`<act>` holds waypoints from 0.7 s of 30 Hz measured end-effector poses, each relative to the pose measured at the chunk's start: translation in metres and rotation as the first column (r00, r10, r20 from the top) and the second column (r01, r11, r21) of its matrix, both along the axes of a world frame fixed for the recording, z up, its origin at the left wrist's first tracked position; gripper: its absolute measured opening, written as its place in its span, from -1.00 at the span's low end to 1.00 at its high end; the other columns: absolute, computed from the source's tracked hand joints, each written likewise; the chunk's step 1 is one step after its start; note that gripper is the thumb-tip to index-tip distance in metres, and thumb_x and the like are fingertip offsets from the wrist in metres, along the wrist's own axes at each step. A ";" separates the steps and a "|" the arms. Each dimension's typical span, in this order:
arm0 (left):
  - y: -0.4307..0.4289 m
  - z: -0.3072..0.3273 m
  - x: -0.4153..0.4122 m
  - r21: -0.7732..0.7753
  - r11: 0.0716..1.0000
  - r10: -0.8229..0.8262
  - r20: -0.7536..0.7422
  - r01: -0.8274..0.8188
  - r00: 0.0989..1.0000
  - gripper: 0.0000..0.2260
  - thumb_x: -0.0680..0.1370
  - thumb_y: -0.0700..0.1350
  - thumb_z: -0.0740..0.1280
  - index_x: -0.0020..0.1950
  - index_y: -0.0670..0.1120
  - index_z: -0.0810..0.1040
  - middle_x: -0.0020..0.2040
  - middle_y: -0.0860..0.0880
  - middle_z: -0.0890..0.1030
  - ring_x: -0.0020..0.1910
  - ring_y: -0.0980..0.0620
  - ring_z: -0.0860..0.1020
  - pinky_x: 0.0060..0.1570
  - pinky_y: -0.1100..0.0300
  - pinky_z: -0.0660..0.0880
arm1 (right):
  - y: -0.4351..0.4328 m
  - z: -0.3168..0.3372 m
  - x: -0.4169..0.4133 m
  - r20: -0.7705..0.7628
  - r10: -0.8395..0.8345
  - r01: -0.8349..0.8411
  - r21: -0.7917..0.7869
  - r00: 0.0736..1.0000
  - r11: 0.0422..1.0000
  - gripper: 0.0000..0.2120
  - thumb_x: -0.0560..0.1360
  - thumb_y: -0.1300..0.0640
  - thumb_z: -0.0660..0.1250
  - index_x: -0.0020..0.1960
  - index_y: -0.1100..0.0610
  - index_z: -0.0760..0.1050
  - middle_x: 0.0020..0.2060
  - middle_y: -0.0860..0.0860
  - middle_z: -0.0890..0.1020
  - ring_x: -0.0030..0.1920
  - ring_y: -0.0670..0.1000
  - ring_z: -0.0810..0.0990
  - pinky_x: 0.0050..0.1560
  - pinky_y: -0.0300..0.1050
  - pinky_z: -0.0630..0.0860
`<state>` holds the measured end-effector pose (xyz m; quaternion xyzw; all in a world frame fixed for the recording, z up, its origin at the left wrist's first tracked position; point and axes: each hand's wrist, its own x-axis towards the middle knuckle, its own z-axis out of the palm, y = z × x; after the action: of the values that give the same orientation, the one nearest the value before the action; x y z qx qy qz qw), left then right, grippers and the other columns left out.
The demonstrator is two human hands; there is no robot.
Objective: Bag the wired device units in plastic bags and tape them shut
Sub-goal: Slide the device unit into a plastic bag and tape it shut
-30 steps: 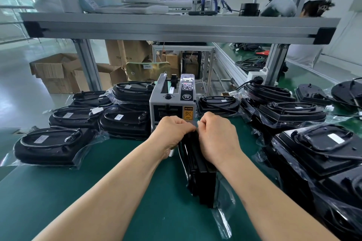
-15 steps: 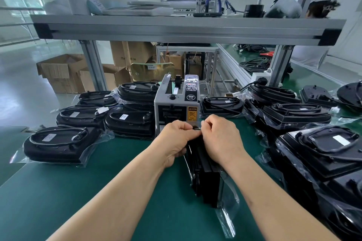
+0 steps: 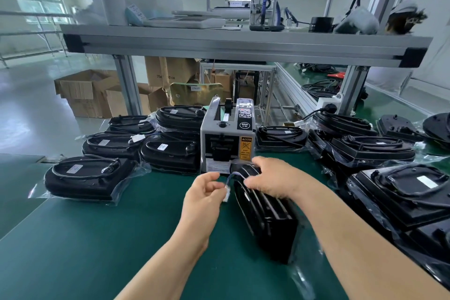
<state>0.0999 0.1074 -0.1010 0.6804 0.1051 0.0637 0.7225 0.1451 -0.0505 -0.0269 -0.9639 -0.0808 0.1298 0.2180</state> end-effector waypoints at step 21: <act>0.126 0.060 -0.031 -0.311 0.951 0.033 0.100 0.000 0.994 -0.72 0.44 -0.01 0.41 -0.04 -0.21 0.69 -0.04 -0.21 0.72 -0.18 -0.04 0.69 -0.25 0.12 0.65 | 0.080 0.022 0.004 -0.217 0.483 0.129 0.969 0.848 0.209 -0.47 0.63 -0.23 0.10 0.49 0.01 0.34 0.22 0.08 0.66 0.23 0.09 0.64 0.17 0.07 0.61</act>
<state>0.0693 0.2337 -0.0406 0.5533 0.0817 0.0876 0.8243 0.1492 0.0297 -0.0045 -0.5336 -0.2014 0.3111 0.7602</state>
